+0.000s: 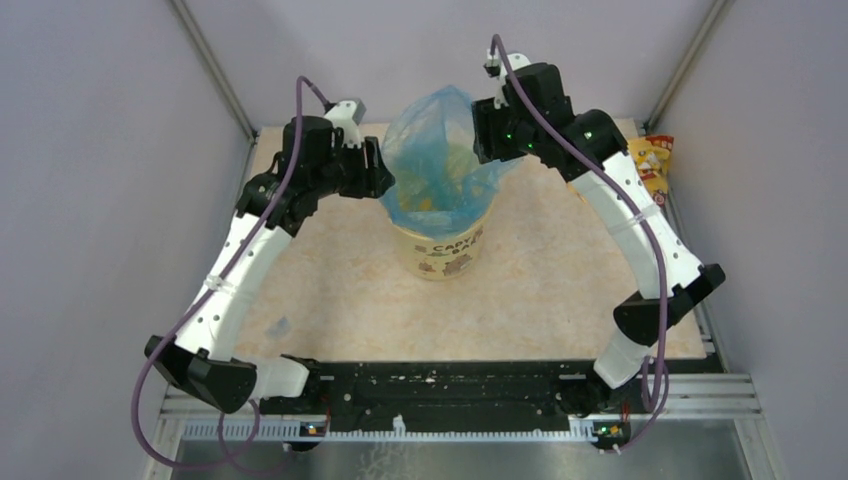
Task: Put the trash bags into the trash bin
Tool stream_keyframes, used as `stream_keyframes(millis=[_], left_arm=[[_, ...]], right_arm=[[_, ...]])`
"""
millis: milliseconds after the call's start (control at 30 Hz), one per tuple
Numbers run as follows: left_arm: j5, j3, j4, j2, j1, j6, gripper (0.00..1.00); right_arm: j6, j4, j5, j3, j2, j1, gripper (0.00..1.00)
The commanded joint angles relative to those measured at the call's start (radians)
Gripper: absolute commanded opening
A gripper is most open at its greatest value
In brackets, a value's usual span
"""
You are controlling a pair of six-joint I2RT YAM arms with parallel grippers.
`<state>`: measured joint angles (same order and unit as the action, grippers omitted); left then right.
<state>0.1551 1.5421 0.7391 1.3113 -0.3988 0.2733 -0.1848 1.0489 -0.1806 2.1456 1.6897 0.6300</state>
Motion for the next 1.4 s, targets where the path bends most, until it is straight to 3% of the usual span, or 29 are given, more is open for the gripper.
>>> stream_keyframes(millis=[0, 133, 267, 467, 600, 700, 767, 900, 1000, 1133, 1367], left_arm=[[0.012, 0.039, -0.075, -0.038, 0.002, -0.039, 0.61], [0.042, 0.093, -0.125, -0.004, 0.002, -0.053, 0.64], [0.105, 0.162, -0.155, 0.061, 0.002, -0.05, 0.64], [0.134, 0.227, -0.167, 0.166, 0.002, -0.061, 0.64], [0.105, 0.236, -0.166, 0.192, 0.002, -0.067, 0.63], [0.074, 0.234, -0.161, 0.189, 0.002, -0.073, 0.56], [0.045, 0.239, -0.154, 0.192, 0.002, -0.078, 0.48], [-0.004, 0.264, -0.14, 0.215, 0.002, -0.079, 0.16], [-0.044, 0.284, -0.118, 0.237, 0.003, -0.079, 0.0], [-0.125, 0.308, -0.07, 0.288, 0.026, -0.073, 0.0], [-0.111, 0.281, -0.054, 0.352, 0.079, -0.07, 0.0]], right_arm=[[0.08, -0.095, 0.025, 0.051, -0.045, 0.019, 0.59], [0.158, -0.134, -0.014, 0.096, -0.013, 0.018, 0.68], [0.178, -0.12, -0.038, 0.176, 0.053, -0.007, 0.67], [0.165, -0.148, 0.046, 0.192, 0.107, -0.058, 0.52], [0.159, -0.161, 0.06, 0.187, 0.124, -0.062, 0.3], [0.146, -0.171, 0.061, 0.187, 0.133, -0.061, 0.1], [0.141, -0.178, 0.046, 0.199, 0.143, -0.061, 0.03], [0.139, -0.174, 0.032, 0.26, 0.196, -0.07, 0.0], [0.126, -0.152, 0.056, 0.32, 0.252, -0.098, 0.0], [0.1, -0.167, 0.125, 0.329, 0.306, -0.143, 0.0], [0.077, -0.18, 0.178, 0.349, 0.415, -0.162, 0.0]])
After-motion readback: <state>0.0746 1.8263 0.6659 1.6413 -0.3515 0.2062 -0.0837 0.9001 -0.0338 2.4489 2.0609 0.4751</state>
